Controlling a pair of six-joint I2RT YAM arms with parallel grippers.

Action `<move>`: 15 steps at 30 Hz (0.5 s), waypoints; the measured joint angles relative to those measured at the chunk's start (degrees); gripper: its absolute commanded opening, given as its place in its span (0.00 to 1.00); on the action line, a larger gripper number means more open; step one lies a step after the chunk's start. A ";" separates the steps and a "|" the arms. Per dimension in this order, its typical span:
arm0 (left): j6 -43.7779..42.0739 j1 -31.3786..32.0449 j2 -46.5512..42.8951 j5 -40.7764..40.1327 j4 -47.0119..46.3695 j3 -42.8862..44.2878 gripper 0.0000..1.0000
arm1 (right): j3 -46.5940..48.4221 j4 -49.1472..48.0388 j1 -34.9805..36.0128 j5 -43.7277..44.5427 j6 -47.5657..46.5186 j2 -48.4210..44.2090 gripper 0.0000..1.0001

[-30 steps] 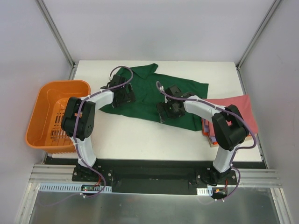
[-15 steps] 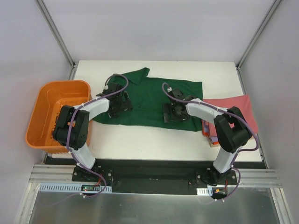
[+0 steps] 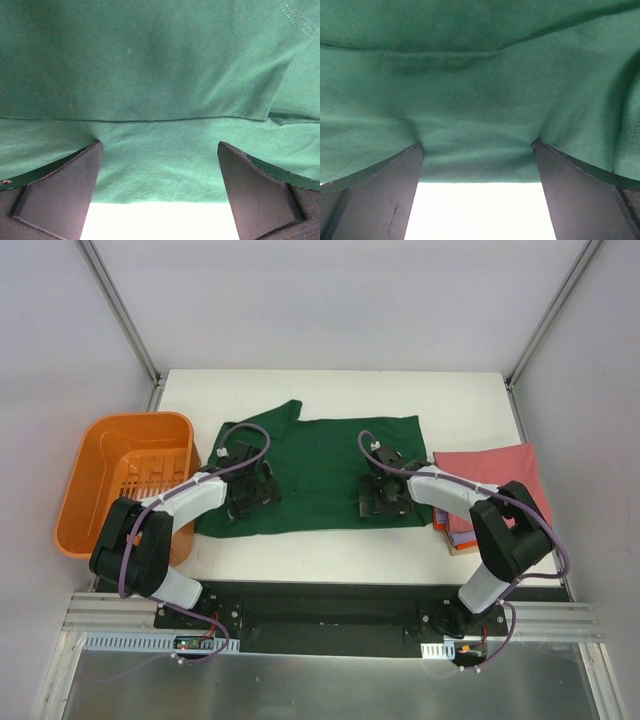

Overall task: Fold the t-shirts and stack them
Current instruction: Fold the flattened tshirt in 1/3 of the way

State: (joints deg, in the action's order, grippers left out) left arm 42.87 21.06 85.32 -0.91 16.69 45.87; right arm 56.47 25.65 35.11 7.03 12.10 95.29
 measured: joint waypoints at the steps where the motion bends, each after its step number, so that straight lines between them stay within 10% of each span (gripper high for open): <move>1: 0.26 0.00 -0.74 -0.22 0.46 -0.55 0.99 | -0.57 0.11 0.02 0.02 0.07 -0.44 0.96; 15: -6.67 -0.02 3.41 -2.95 5.84 19.56 0.98 | 11.34 5.14 -2.80 1.53 -3.58 -1.51 0.96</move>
State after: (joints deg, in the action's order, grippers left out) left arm 36.21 21.04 88.73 -3.86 22.52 65.43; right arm 67.81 30.79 32.32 8.56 8.51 93.78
